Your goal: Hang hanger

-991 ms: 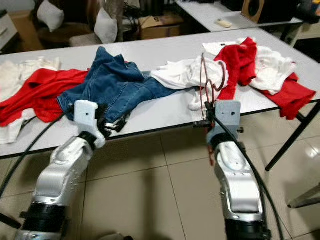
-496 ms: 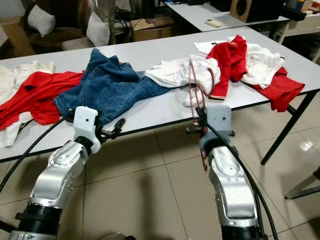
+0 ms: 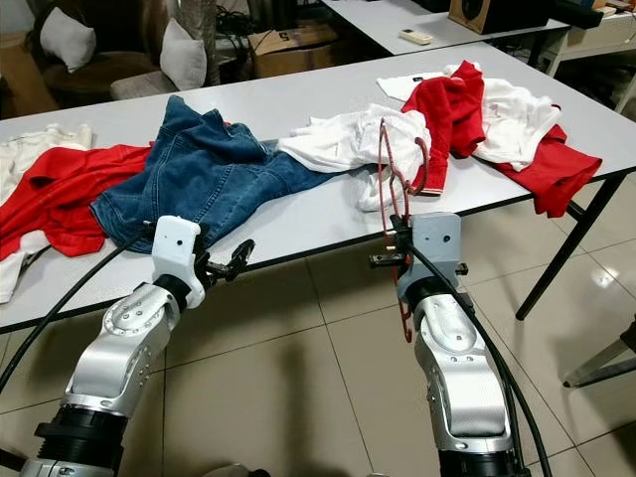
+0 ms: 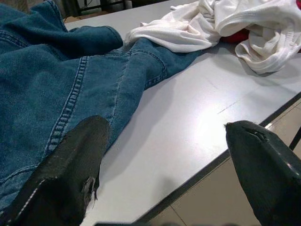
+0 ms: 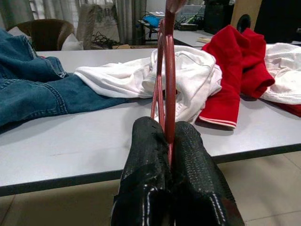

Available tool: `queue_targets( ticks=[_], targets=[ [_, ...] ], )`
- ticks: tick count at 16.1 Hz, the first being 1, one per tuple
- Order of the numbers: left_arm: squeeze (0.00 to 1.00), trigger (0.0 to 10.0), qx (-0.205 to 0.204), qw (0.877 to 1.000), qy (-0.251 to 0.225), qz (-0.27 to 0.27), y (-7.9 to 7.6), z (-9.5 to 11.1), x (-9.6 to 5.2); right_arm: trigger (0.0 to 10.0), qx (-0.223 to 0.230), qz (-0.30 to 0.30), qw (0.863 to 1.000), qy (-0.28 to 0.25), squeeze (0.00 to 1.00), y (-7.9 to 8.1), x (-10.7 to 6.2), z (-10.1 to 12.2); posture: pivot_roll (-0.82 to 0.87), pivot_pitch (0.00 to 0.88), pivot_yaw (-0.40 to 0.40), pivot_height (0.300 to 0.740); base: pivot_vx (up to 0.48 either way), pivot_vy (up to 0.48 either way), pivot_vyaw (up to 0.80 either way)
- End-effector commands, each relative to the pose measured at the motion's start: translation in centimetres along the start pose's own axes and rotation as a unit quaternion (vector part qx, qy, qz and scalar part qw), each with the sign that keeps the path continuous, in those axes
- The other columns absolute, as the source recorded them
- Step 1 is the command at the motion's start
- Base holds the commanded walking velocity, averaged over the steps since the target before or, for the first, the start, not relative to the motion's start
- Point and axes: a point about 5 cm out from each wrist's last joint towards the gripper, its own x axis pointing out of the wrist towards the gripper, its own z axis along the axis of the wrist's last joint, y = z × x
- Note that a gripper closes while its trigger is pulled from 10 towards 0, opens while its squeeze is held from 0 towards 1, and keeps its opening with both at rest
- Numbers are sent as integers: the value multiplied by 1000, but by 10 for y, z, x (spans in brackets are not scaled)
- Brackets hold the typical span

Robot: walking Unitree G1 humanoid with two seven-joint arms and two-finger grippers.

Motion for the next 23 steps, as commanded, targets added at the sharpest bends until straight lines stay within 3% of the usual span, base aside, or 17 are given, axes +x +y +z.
queue_targets(
  ticks=[1, 19, 23],
  targets=[
    [0, 10000, 4, 1000, -4, 10, 6, 3, 0, 10000, 0, 3, 1000, -5, 0, 2, -3, 2, -113, 0, 111, 740, 0, 259, 0],
    [0, 10000, 5, 1000, -7, 8, 8, 3, 1, 10000, 1, -5, 1000, -9, 0, 1, -1, 2, -109, 0, 116, 740, 0, 472, 0],
    [0, 10000, 17, 1000, -16, 6, 9, 8, 4, 10000, 2, -10, 1000, -10, 0, 0, -1, 3, -112, 0, 126, 740, 0, -360, 0]
  ],
)
